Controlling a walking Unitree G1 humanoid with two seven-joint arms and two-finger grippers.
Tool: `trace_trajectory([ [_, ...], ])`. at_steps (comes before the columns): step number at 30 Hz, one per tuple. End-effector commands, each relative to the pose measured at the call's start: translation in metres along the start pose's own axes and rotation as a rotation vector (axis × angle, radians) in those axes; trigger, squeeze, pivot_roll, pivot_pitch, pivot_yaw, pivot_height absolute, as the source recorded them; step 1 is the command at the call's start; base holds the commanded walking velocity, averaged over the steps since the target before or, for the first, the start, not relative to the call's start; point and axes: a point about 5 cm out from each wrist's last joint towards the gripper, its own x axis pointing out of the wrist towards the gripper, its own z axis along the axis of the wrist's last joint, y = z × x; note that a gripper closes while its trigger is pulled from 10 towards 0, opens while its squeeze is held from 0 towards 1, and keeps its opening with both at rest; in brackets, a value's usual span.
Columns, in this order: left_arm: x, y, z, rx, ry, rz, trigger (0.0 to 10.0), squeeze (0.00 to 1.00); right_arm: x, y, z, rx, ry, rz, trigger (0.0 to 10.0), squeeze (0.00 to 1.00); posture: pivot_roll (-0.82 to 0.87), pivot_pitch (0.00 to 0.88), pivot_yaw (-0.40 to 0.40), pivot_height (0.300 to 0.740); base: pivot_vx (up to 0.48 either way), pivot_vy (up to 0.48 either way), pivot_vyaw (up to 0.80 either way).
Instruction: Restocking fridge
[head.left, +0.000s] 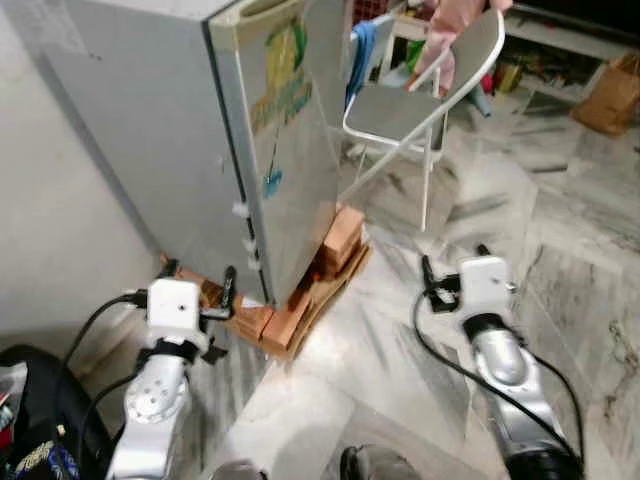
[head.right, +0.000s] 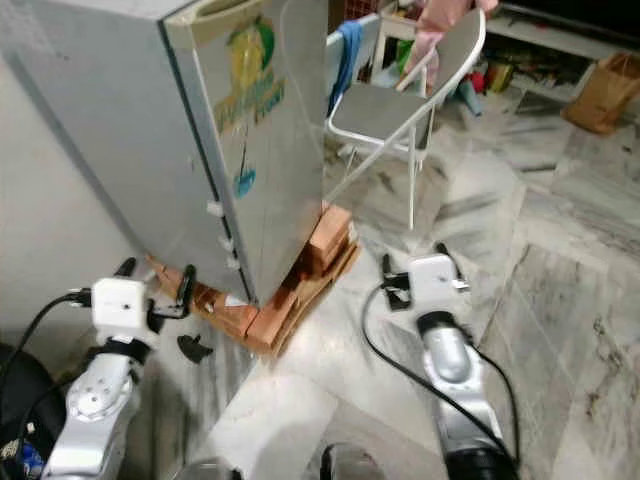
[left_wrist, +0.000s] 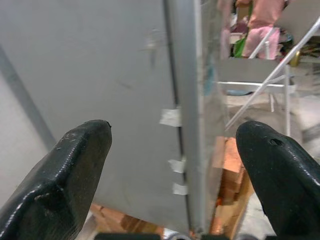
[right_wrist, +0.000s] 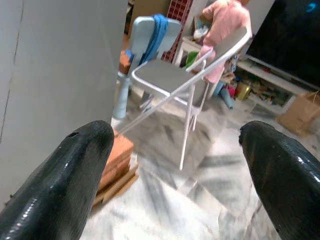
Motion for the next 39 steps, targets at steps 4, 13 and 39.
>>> trace_trajectory([
  [4, -0.004, 0.009, -0.005, 0.042, 0.014, 0.040, 10.0, 0.00, 0.004, 0.011, 0.005, 0.013, -0.018, 0.021, 10.0, 0.00, 0.09, 0.086, 0.001, 0.740, 0.277, 0.392, -0.68],
  [13, -0.004, 0.008, -0.004, 0.042, -0.003, 0.047, 10.0, 0.00, 0.004, 0.009, 0.005, 0.007, -0.022, 0.021, 10.0, 0.00, 0.09, 0.089, -0.003, 0.740, 0.060, 0.086, -0.70],
  [39, 0.016, 0.013, -0.002, 0.046, -0.011, 0.068, 10.0, 0.00, 0.003, 0.008, 0.004, 0.001, -0.014, 0.030, 10.0, 0.00, 0.07, 0.096, -0.002, 0.740, 0.000, 0.000, -0.20],
])
